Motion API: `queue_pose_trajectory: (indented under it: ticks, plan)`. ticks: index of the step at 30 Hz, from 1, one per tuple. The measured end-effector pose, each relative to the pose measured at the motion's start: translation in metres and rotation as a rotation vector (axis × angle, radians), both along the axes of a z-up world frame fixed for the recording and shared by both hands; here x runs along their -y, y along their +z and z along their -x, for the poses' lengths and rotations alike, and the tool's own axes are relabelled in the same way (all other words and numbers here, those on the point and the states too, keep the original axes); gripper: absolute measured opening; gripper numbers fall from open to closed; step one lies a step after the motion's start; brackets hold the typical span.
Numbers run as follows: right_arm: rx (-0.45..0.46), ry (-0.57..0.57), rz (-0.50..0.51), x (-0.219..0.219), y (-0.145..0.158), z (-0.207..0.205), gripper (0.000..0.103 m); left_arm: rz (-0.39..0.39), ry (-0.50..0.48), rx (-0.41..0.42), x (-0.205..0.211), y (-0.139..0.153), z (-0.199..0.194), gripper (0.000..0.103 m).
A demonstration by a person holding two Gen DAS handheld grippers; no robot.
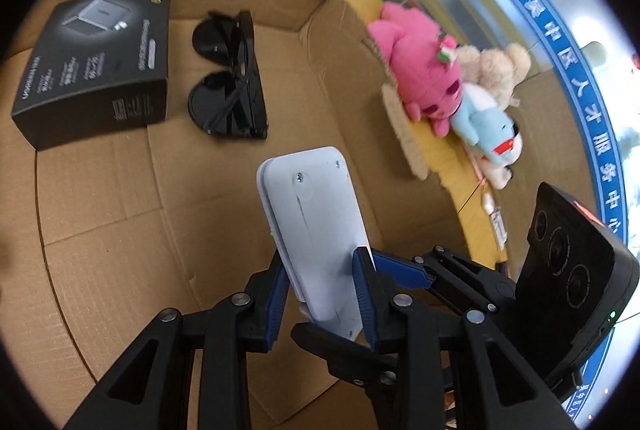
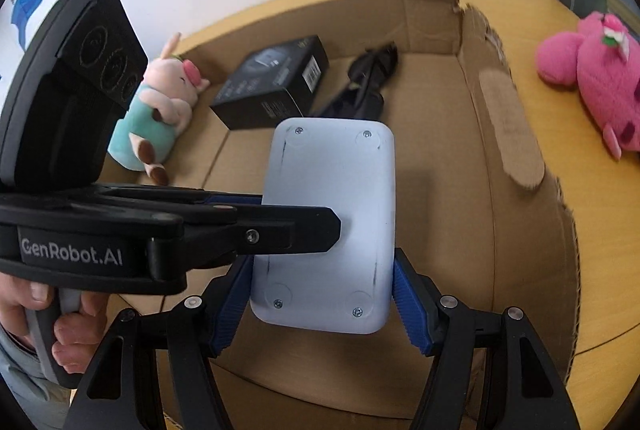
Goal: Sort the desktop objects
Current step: 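Lift the power bank with the left gripper and carry it into the box, then release the power bank onto the box floor and withdraw the left gripper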
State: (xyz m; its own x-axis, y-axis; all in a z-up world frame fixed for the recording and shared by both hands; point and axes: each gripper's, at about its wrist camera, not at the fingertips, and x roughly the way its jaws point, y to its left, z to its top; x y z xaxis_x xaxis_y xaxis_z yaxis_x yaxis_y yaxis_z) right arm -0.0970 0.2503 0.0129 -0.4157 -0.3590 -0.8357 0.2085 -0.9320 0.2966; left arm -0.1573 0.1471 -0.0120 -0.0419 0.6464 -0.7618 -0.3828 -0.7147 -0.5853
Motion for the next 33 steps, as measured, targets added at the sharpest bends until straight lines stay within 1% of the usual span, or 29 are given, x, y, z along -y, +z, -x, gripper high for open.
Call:
queue_pose_trajectory:
  ticks: [1, 5, 9, 13, 14, 20, 22, 23, 25, 26, 27, 29, 31, 32, 33]
  plan:
    - [0.015, -0.002, -0.007, 0.000, -0.003, 0.001, 0.065, 0.012, -0.005, 0.011, -0.002, -0.002, 0.001, 0.031]
    - [0.050, -0.016, -0.041, 0.001, -0.007, 0.002, 0.064, 0.009, 0.000, 0.087, -0.003, -0.010, 0.007, 0.031]
    - [0.092, -0.043, -0.035, -0.005, -0.011, 0.003, 0.064, 0.017, 0.006, 0.144, -0.006, -0.017, 0.008, 0.032]
    - [0.124, -0.065, -0.033, -0.009, -0.013, 0.003, 0.064, 0.031, 0.028, 0.203, -0.007, -0.027, 0.011, 0.035]
    - [0.131, -0.067, -0.033, -0.009, -0.013, 0.003, 0.064, 0.034, 0.031, 0.215, -0.008, -0.029, 0.012, 0.035]
    - [0.135, -0.086, -0.062, -0.010, -0.007, 0.006, 0.067, 0.051, 0.046, 0.222, -0.008, -0.027, 0.013, 0.035]
    - [0.121, -0.088, -0.070, -0.010, -0.002, 0.004, 0.072, 0.058, 0.046, 0.215, -0.008, -0.026, 0.012, 0.035]
    - [0.114, -0.087, -0.073, -0.009, 0.000, 0.003, 0.072, 0.065, 0.047, 0.210, -0.008, -0.025, 0.011, 0.036]
    - [0.091, -0.078, -0.078, -0.008, 0.007, -0.002, 0.075, 0.090, 0.053, 0.188, -0.007, -0.021, 0.008, 0.036]
    - [0.076, -0.071, -0.080, -0.007, 0.010, -0.005, 0.076, 0.097, 0.059, 0.163, -0.005, -0.015, 0.005, 0.036]
    - [0.056, -0.059, -0.081, -0.005, 0.014, -0.010, 0.080, 0.090, 0.064, 0.123, -0.002, -0.007, 0.001, 0.036]
    - [0.013, -0.036, -0.089, -0.002, 0.022, -0.020, 0.084, 0.073, 0.074, 0.028, 0.004, 0.012, -0.011, 0.038]
    - [-0.057, -0.018, -0.125, 0.002, 0.030, -0.032, 0.097, 0.065, 0.085, -0.090, 0.014, 0.037, -0.027, 0.038]
    - [-0.095, -0.027, -0.154, 0.003, 0.034, -0.038, 0.097, 0.075, 0.100, -0.147, 0.020, 0.049, -0.035, 0.039]
    - [-0.120, -0.037, -0.162, 0.003, 0.037, -0.044, 0.097, 0.086, 0.119, -0.211, 0.027, 0.061, -0.045, 0.039]
